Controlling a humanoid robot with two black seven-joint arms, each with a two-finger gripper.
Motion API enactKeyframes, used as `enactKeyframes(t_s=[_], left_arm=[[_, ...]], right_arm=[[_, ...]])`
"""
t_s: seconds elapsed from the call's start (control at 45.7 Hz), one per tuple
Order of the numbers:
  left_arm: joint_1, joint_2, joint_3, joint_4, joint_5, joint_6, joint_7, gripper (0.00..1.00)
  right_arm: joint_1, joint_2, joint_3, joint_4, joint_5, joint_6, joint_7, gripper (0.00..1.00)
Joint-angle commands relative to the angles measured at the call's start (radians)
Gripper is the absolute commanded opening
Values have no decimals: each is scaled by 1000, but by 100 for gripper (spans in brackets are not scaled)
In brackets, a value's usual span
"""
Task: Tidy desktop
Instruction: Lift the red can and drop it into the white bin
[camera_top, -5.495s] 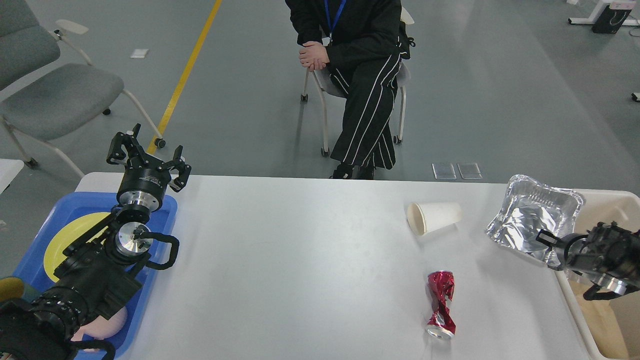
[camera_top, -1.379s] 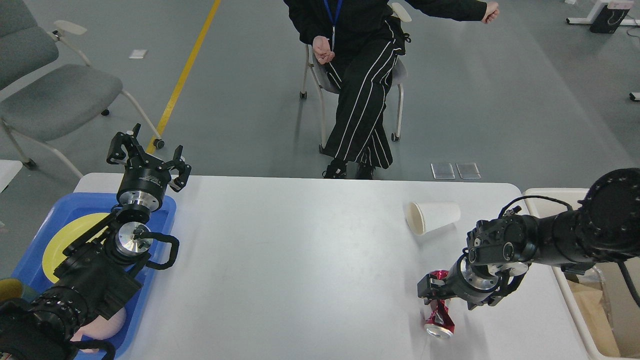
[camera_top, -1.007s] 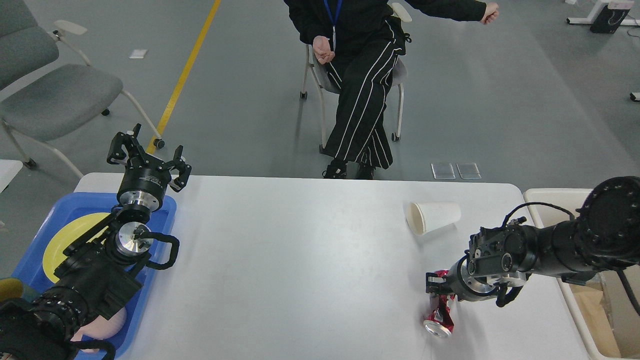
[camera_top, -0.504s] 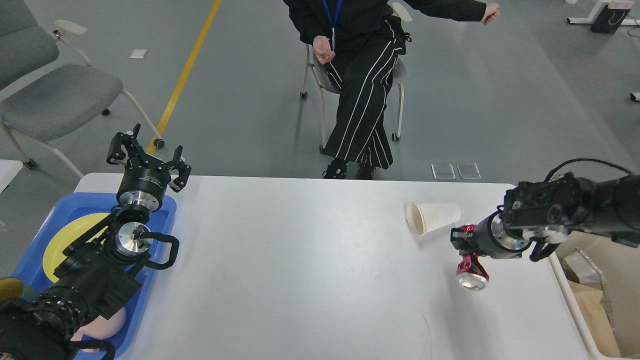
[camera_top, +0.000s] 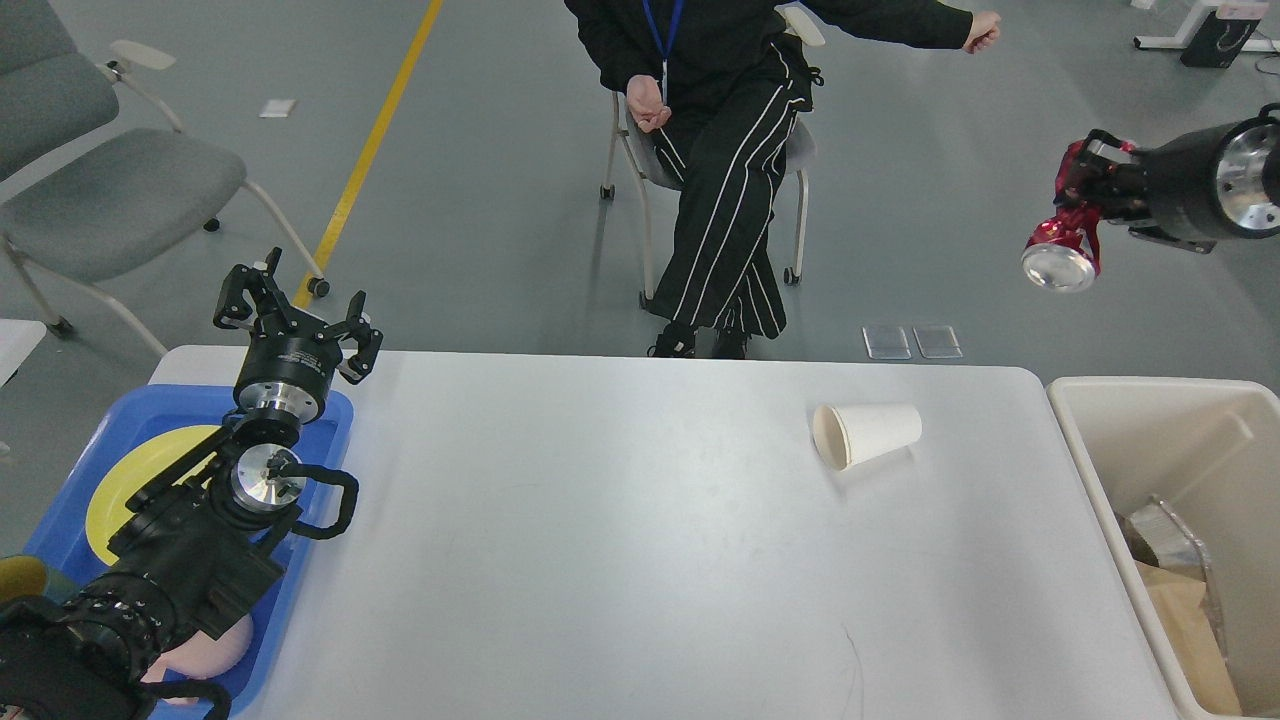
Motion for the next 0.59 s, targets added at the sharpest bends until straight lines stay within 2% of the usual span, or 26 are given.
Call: enactKeyframes(t_s=[0.0,0.175,0.394,0.46,0.547,0.569], left_arm=[[0,0,0,0,0,1,0,96],[0,0,0,0,0,0,0,96],[0,1,0,0,0,0,0,96],[0,0,0,0,0,0,0,96],[0,0,0,0,0,0,0,96],[0,0,0,0,0,0,-1,96]], right_arm=[[-164,-15,14,-143,4,-50,-1,0],[-529,-12,61,-384,75,-198,1,0],[-862,41,134,-541,85,-229,2,1],[-929,75,134,-601,85,-235,2,43],[-1017,143,135,-720,87,-249,4,95],[-1034,161,137,-748,87,-251,4,100]])
